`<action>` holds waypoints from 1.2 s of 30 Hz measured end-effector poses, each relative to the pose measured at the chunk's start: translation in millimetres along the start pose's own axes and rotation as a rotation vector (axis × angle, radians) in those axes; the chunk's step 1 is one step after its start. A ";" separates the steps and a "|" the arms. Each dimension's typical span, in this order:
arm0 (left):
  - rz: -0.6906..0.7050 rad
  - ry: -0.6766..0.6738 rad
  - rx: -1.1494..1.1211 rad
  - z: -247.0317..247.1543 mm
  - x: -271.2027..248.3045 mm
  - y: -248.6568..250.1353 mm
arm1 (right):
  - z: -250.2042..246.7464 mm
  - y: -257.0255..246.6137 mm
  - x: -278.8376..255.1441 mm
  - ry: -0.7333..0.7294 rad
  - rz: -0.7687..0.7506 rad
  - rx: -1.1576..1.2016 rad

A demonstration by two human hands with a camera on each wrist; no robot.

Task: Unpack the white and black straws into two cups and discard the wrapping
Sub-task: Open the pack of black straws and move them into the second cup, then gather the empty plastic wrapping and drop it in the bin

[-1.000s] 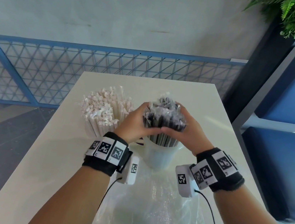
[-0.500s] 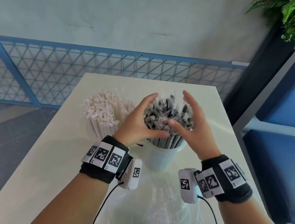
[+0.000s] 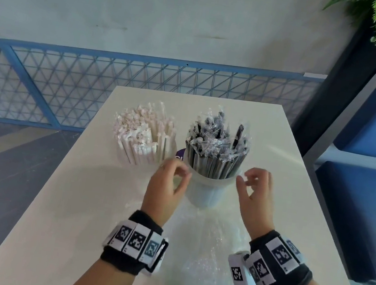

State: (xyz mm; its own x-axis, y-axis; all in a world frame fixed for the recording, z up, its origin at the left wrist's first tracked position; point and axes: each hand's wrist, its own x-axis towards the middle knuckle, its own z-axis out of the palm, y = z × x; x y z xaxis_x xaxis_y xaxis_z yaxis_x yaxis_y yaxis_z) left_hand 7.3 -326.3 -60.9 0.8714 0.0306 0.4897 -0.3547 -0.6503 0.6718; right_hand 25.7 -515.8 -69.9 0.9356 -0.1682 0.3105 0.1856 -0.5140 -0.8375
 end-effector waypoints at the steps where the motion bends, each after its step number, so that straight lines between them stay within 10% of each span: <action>1: -0.054 -0.134 0.053 8.2 -7.7 -6.8 | 4.5 8.6 -6.8 -0.112 0.023 -0.083; 6: -0.303 -0.904 0.483 36.0 -34.9 -30.9 | 22.3 33.6 -42.2 -0.696 0.071 -0.613; 11: -0.316 -0.987 0.618 42.6 -51.1 -37.0 | 26.9 50.8 -61.3 -0.895 0.078 -0.810; 21: -0.313 -0.844 0.237 41.3 -78.9 -30.2 | -2.9 66.7 -63.0 -0.673 0.028 -0.614; 30: -0.365 -0.394 -0.278 43.9 -71.3 16.2 | -72.9 55.6 -59.5 0.214 0.003 -0.241; 36: -0.334 -0.260 -0.492 64.2 -63.6 47.8 | -107.2 65.0 -78.3 0.014 0.424 0.322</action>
State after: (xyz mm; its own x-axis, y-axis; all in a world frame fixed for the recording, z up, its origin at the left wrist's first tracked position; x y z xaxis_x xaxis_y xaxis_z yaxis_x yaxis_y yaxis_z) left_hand -43.3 -408.1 -95.6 0.9934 -0.0539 0.1008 -0.1100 -0.2123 0.9710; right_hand -67.7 -626.1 -100.4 0.9448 -0.3174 -0.0812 -0.1234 -0.1149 -0.9857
